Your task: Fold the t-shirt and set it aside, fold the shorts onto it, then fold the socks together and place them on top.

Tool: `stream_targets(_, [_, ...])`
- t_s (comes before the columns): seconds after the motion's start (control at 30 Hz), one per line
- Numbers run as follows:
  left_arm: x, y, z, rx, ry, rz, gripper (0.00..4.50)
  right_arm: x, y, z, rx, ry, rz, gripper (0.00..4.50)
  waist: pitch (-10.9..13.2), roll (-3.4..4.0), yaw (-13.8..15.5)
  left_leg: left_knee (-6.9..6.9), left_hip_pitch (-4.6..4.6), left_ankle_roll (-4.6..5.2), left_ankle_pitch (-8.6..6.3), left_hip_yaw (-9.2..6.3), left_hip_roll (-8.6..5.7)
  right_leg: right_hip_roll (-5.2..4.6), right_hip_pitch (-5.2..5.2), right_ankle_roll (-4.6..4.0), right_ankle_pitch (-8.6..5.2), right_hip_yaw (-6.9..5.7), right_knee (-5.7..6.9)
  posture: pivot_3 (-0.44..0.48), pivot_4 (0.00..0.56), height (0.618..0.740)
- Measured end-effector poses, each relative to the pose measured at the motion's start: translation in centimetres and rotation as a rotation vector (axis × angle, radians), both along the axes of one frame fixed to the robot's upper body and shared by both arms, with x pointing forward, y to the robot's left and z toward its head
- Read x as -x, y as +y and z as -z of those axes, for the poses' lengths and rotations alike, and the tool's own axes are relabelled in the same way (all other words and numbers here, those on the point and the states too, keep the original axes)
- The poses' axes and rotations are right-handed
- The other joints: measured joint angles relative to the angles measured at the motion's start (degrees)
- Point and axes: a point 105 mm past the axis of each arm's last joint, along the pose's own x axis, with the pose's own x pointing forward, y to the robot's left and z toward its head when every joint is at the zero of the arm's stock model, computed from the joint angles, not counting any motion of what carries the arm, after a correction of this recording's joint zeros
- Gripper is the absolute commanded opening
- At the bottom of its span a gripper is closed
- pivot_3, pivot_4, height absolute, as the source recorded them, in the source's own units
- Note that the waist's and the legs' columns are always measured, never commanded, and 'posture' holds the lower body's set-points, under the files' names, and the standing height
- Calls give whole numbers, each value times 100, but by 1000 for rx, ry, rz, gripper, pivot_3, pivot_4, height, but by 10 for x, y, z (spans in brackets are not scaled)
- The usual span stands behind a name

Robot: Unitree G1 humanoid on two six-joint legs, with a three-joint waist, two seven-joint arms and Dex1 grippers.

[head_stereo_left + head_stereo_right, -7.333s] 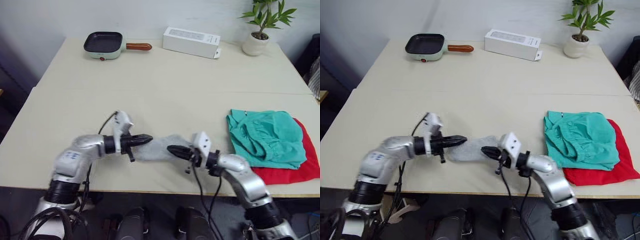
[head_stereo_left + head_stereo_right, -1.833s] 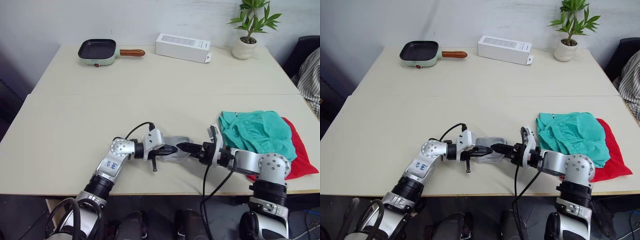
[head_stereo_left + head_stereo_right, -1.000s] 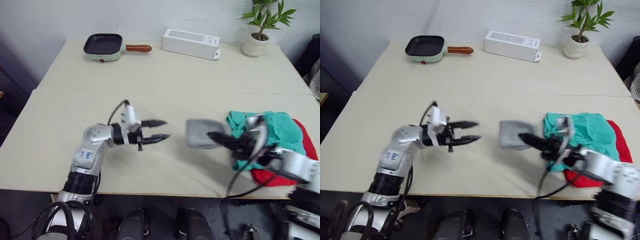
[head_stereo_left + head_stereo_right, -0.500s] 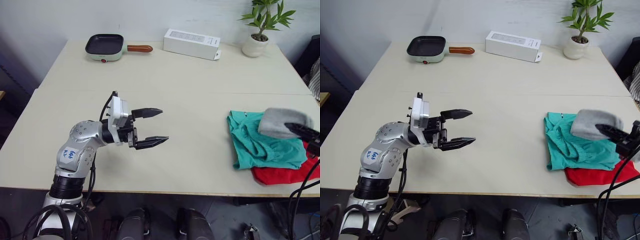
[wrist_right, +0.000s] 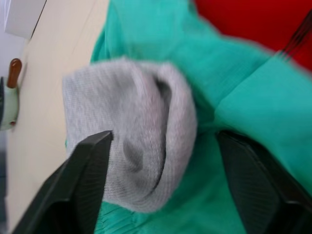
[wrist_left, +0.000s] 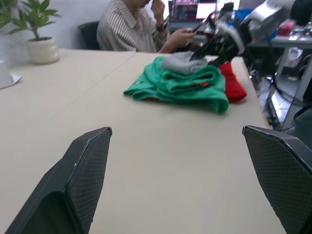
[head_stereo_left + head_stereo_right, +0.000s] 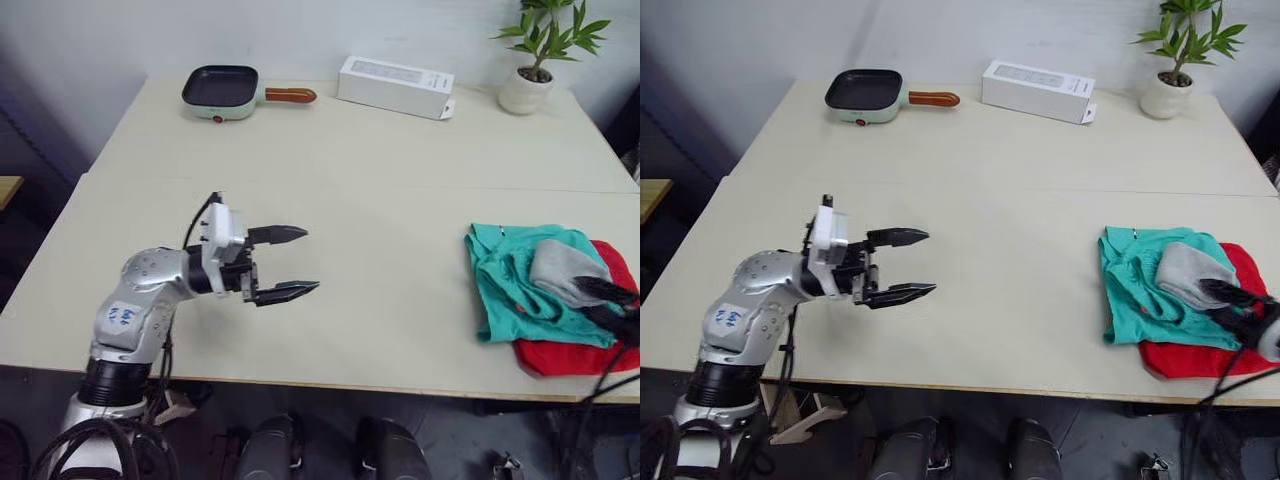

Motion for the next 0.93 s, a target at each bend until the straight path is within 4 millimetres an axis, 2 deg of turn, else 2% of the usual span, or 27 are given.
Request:
stream_targets(0.07, [3, 14, 4, -15, 25, -35, 4500, 0, -5, -24, 166, -66, -32, 4453, 1, -2, -10, 1, 0, 0, -7, 1, 9, 0, 1, 2, 1, 0, -6, 0, 150, 740])
stream_targets(0.13, [5, 27, 10, -29, 52, -76, 4500, -5, 4, -51, 274, -206, -110, 4453, 3, -4, -50, 2, 1, -5, -13, 8, 22, 5, -1, 3, 6, 0, -9, 0, 150, 740])
stream_targets(0.2, [6, 44, 16, -55, 69, -141, 4500, -12, 19, -74, 508, -253, -251, 4453, 15, 18, -101, -1, 4, -4, -16, 21, 24, 3, -14, 3, 6, 12, -1, 0, 150, 740])
stream_targets(0.27, [5, 61, 15, -84, 53, -211, 4500, -24, 40, -96, 642, -362, -363, 4453, 16, 12, -137, 2, 6, -18, -19, 24, 44, 13, -16, -5, 10, 5, -2, 0, 150, 740])
stream_targets(0.33, [3, 72, 17, -127, 33, -258, 4500, -39, 75, -119, 714, -562, -480, 4453, 19, 4, -174, 0, 10, -58, -31, 32, 59, 18, -16, -20, 19, -5, -10, 0, 150, 740])
stream_targets(0.37, [2, 77, 19, -144, 25, -275, 4500, -45, 94, -121, 765, -634, -562, 4453, 20, 2, -175, -2, 10, -71, -25, 33, 61, 19, -18, -23, 21, -5, -10, 0, 150, 740])
stream_targets(0.4, [2, 80, 20, -160, 15, -288, 4500, -49, 109, -115, 817, -659, -637, 4453, 23, -4, -163, -3, 8, -81, -24, 34, 64, 18, -23, -24, 20, -3, -9, 0, 150, 740])
stream_targets(0.47, [3, 92, 25, -181, 4, -324, 4500, -62, 138, -91, 1000, -680, -841, 4453, 26, -10, -159, -3, 7, -70, -19, 56, 63, 18, -44, -24, 20, -3, 8, 0, 150, 740])
stream_targets(0.5, [3, 97, 29, -194, 0, -344, 4500, -68, 159, -77, 1053, -723, -961, 4453, 28, -16, -160, -1, -1, -54, -15, 76, 61, 13, -70, -24, 20, 2, 22, 0, 150, 740])
stream_targets(0.57, [0, 103, 33, -215, -18, -367, 4500, -81, 205, -63, 996, -871, -1083, 4453, 41, -30, -162, 6, -14, -46, -10, 96, 54, 8, -95, -23, 21, -2, 48, 0, 150, 740])
stream_targets(0.63, [-2, 104, 35, -250, -50, -375, 4500, -85, 246, -52, 955, -999, -1205, 4453, 46, -36, -171, 7, -14, -42, -5, 100, 50, 14, -97, -24, 21, -3, 59, 0, 150, 740])
stream_targets(0.73, [-2, 104, 38, -284, -79, -378, 4500, -85, 273, -33, 935, -1078, -1314, 4453, 45, -46, -128, 16, -13, -37, -6, 95, 46, 18, -88, -24, 21, -9, 84, 0, 150, 740])
stream_targets(0.83, [0, 103, 45, -301, -82, -384, 4500, -83, 279, 1, 932, -1054, -1397, 4453, 45, -47, -126, 20, -14, -17, -14, 95, 21, 0, -84, -17, 25, -4, 83, 0, 150, 740])
stream_targets(0.93, [1, 103, 49, -292, -79, -399, 4500, -80, 279, 19, 918, -1047, -1413, 4453, 45, -47, -163, 23, -10, -14, -13, 97, 18, -3, -79, -9, 29, 0, 83, 0, 150, 740])
